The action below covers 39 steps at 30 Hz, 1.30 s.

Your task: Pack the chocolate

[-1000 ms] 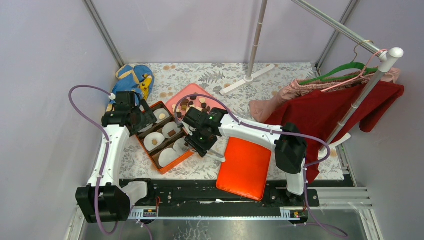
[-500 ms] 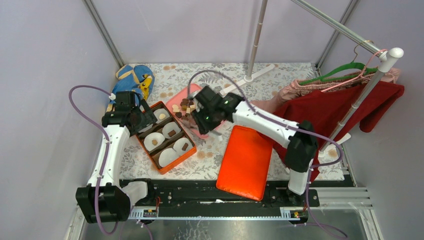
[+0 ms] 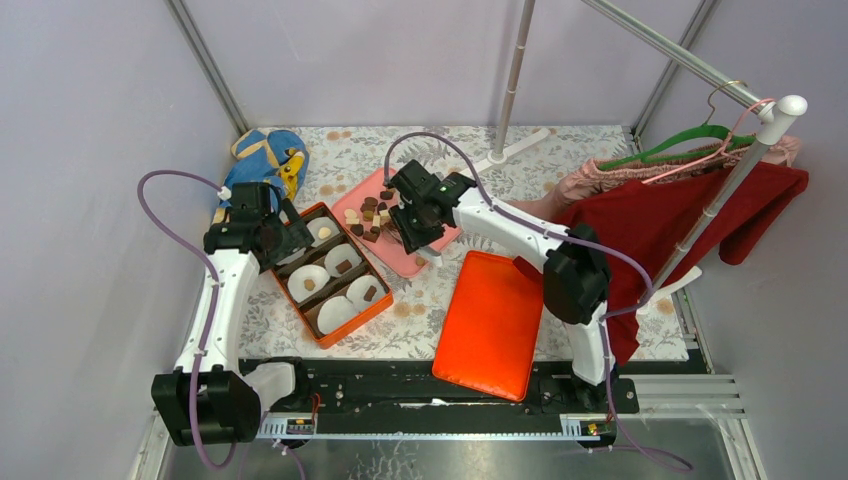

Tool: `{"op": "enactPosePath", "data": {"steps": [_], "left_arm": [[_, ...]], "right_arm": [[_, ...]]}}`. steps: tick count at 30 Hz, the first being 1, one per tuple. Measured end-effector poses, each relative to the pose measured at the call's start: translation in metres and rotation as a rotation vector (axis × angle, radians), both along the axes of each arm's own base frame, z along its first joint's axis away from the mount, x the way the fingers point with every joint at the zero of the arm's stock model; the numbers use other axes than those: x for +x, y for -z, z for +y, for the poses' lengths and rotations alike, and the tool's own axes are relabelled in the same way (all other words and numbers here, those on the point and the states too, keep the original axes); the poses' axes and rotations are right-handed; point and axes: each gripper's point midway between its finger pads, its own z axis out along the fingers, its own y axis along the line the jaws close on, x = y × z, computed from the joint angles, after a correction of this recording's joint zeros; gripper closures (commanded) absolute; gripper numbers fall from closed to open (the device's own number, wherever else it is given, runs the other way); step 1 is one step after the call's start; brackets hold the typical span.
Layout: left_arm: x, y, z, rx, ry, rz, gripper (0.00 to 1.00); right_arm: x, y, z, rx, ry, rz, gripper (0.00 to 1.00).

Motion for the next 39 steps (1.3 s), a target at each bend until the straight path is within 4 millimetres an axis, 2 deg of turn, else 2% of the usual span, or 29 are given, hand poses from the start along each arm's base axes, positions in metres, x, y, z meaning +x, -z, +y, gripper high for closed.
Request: {"op": "enactPosePath", "data": {"steps": [15,28,34,39], "left_arm": [[0.001,0.006,0.0,-0.001,-0.001,0.024,0.01],[0.001,0.006,0.002,0.007,-0.007,0.024,0.01],[0.0,0.005,0.002,0.007,-0.007,0.025,0.01],[0.0,0.005,0.002,0.007,-0.007,0.023,0.01]], "right_arm": [[0.001,0.04,0.013,-0.035,-0.047,0.08,0.58],[0.012,0.036,0.035,0.003,-0.1,0.061,0.57],[0.019,0.044,0.041,-0.01,-0.098,0.06,0.57],[0.021,0.048,0.041,-0.02,-0.101,0.059,0.66]]}}
